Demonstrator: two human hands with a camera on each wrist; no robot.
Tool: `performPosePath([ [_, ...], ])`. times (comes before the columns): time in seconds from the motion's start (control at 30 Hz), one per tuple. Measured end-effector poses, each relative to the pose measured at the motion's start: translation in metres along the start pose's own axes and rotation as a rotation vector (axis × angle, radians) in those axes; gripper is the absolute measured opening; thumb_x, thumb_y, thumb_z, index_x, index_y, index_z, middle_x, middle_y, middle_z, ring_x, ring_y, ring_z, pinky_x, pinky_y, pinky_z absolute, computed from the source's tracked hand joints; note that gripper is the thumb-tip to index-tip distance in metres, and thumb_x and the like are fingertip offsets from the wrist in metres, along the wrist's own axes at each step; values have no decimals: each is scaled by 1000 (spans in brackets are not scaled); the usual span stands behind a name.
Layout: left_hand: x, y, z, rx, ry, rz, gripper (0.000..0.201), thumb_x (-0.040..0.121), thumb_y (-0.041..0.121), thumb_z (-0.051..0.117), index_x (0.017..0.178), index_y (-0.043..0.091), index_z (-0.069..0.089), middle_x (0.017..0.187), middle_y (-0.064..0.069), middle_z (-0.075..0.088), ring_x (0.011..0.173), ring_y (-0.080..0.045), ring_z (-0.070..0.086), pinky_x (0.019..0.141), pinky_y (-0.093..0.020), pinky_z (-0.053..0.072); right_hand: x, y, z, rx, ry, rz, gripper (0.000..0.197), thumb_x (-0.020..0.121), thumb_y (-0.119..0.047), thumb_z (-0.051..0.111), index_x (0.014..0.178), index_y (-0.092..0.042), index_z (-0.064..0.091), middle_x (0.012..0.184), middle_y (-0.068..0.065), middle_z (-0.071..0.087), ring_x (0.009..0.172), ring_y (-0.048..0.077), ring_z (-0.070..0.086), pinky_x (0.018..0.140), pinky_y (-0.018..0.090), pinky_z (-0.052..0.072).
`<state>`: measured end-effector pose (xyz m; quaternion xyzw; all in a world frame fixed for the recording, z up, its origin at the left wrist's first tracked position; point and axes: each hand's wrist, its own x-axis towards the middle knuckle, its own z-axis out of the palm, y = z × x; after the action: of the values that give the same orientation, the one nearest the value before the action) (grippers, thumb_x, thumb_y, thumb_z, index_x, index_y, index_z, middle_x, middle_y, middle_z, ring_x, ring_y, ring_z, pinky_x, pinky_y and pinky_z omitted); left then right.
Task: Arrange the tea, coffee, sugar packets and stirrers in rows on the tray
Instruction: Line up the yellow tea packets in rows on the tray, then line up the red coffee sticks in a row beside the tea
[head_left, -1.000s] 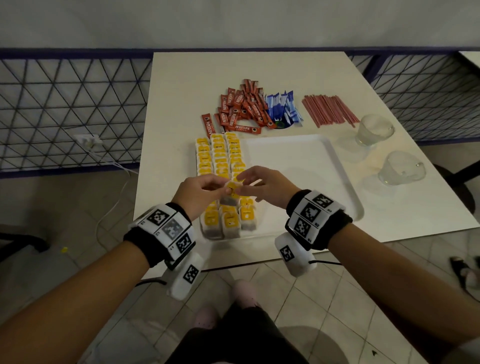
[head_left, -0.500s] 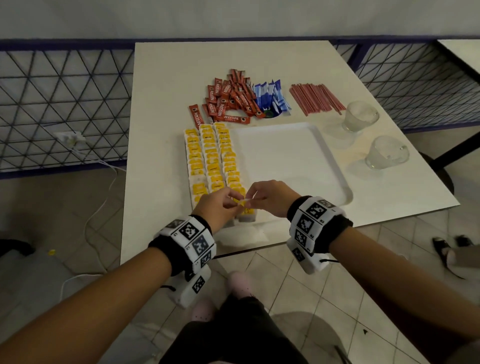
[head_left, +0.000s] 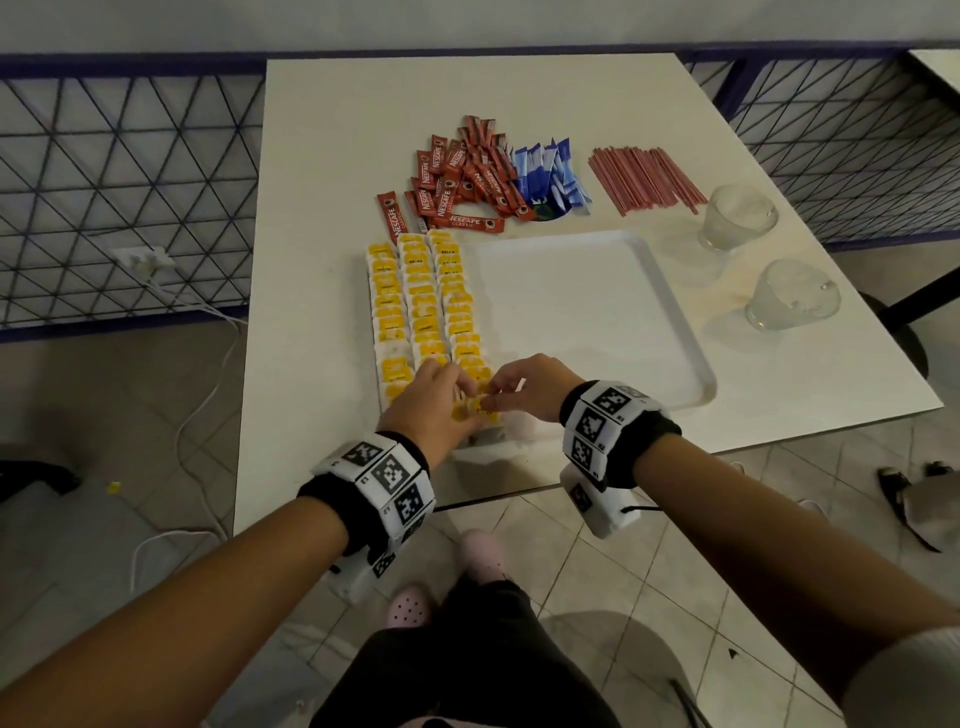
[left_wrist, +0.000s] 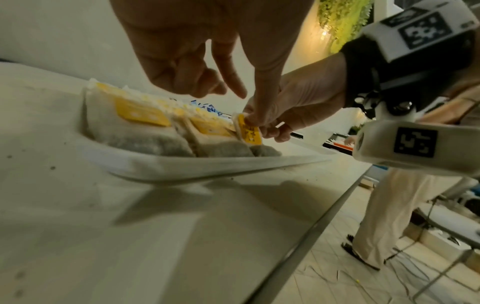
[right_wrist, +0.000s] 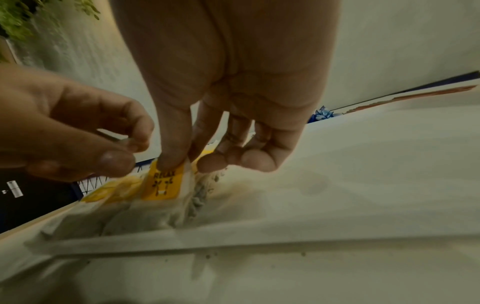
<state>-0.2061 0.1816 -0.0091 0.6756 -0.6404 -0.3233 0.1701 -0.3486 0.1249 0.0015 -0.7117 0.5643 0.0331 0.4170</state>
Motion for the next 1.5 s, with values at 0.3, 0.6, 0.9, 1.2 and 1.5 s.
performPosePath([
  [0.3, 6, 7, 8, 446, -99, 23, 47, 79, 53, 62, 105, 17, 47, 120, -5, 40, 115, -23, 40, 91, -34, 40, 9, -4, 4, -19, -12, 57, 28, 84, -28, 66, 107, -13, 64, 107, 8, 64, 91, 16, 52, 76, 24, 39],
  [0.6, 12, 12, -12, 414, -60, 67, 22, 85, 42, 56, 97, 24, 50, 118, -1, 43, 118, -23, 36, 94, -33, 33, 4, -6, -14, 93, 99, 77, 22, 80, -22, 71, 74, -22, 49, 88, 3, 56, 79, 19, 51, 57, 17, 36],
  [0.9, 74, 26, -81, 256, 11, -1, 10, 88, 34, 56, 92, 27, 50, 94, 6, 46, 104, -19, 46, 89, -34, 42, 45, -15, -89, 95, 161, 60, 28, 85, -20, 65, 110, -10, 56, 86, 1, 56, 75, 17, 50, 60, 22, 39],
  [1.2, 183, 39, -120, 206, 12, -189, 10, 88, 30, 58, 88, 24, 50, 92, 3, 53, 88, -16, 51, 80, -27, 43, 140, -16, -159, -20, 114, 12, 59, 85, -23, 65, 135, -9, 37, 135, 11, 47, 122, 28, 47, 95, 30, 39],
  [1.5, 226, 41, -107, 60, 77, -328, 4, 90, 26, 56, 90, 24, 53, 91, 3, 53, 87, -16, 50, 76, -23, 38, 227, -36, -162, -248, 76, 39, 87, 85, -49, 58, 146, -5, 15, 152, 21, 12, 140, 38, 14, 114, 44, 19],
])
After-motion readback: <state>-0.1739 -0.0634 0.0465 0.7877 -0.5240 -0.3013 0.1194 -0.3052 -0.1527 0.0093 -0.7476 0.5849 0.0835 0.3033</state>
